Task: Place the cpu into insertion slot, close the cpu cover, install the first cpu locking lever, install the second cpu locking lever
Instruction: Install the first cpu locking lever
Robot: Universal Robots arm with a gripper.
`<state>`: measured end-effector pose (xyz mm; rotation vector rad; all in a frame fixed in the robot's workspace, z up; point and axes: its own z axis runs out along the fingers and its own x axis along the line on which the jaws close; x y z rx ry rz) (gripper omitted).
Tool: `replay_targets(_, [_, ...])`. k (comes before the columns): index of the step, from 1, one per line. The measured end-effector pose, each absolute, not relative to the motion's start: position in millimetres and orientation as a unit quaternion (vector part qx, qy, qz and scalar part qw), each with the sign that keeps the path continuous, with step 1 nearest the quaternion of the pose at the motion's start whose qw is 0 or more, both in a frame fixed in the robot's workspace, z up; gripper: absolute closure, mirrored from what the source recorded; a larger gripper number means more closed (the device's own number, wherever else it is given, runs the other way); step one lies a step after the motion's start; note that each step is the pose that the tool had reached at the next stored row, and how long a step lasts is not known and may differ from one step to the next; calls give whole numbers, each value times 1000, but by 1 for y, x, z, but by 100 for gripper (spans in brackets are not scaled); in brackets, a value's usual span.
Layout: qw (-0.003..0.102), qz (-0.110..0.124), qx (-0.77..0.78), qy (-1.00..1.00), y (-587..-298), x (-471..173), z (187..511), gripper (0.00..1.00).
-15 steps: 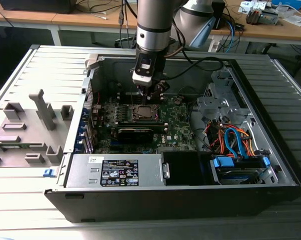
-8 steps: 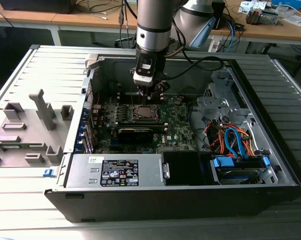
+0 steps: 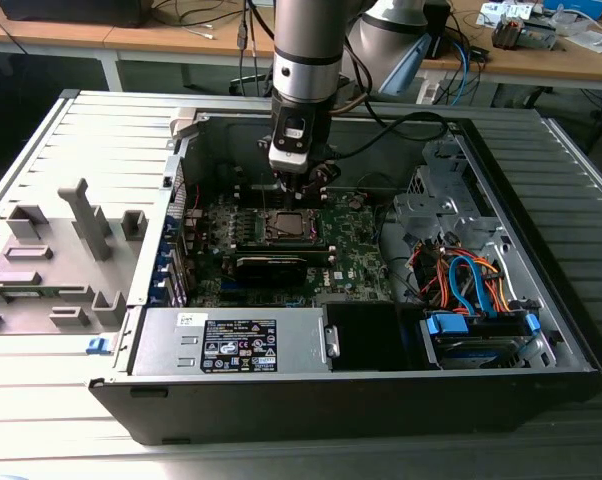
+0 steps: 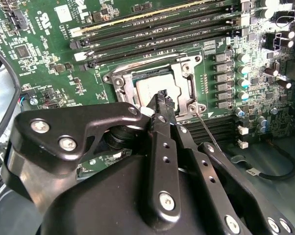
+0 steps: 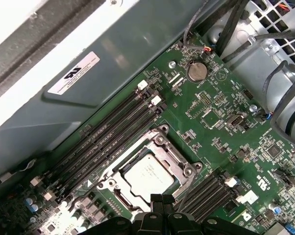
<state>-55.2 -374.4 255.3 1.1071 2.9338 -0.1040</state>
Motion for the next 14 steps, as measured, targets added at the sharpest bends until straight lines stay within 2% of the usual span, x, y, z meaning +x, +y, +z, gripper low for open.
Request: replay_targets(14, [3, -33, 332, 943, -374, -55, 255, 89])
